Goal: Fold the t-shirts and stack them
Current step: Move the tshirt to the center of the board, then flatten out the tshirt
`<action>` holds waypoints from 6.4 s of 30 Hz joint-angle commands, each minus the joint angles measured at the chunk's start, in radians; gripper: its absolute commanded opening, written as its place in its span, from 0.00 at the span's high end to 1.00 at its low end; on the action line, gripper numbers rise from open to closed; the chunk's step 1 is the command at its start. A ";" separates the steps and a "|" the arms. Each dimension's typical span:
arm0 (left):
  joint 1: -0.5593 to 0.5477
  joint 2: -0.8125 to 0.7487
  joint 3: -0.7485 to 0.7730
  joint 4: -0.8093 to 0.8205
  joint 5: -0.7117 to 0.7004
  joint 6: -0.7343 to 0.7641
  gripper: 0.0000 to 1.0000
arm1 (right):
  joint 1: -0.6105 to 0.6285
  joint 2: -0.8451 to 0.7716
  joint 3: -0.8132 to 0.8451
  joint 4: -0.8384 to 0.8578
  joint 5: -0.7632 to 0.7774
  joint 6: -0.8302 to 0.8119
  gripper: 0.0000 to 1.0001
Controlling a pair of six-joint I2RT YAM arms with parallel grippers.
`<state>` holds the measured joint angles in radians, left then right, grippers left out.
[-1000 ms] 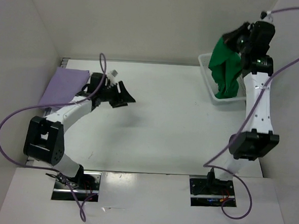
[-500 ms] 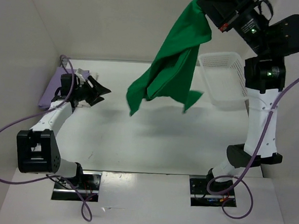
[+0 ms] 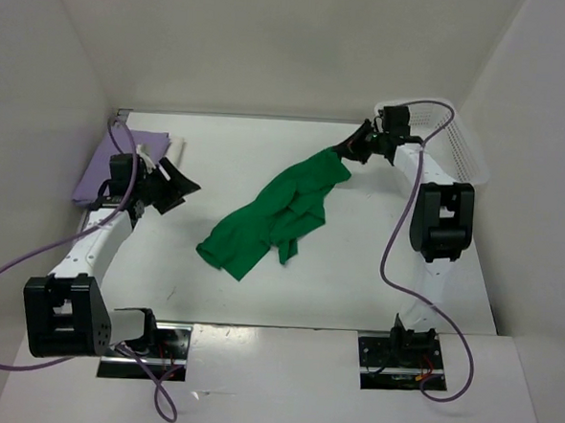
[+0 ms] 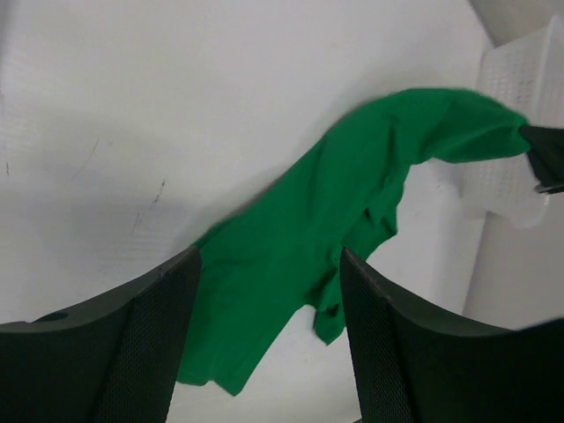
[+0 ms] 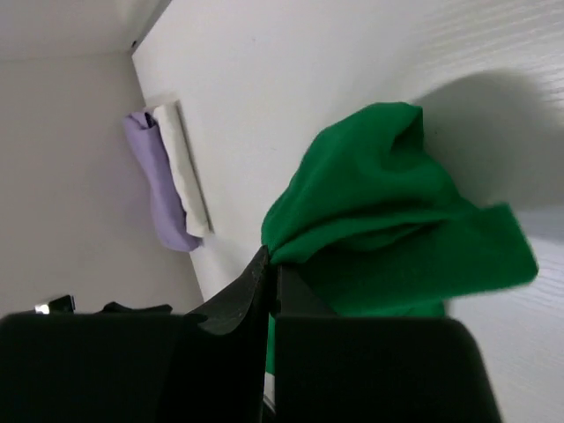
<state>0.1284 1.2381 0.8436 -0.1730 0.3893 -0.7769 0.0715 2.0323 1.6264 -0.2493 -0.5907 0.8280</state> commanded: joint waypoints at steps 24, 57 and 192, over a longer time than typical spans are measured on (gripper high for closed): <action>-0.145 0.066 0.135 0.052 0.055 -0.015 0.32 | 0.037 -0.394 0.954 -0.176 0.013 -0.083 1.00; -0.372 0.274 0.259 -0.092 -0.211 0.194 0.14 | 0.101 -0.751 -0.657 -0.234 0.480 -0.110 0.73; 0.234 0.023 -0.345 0.012 -0.205 -0.236 0.51 | 0.062 -0.963 -1.030 -0.194 0.506 0.088 0.53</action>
<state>0.3466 1.2594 0.5224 -0.2127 0.2272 -0.9798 0.1368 1.0996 0.6403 -0.4564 -0.1226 0.8635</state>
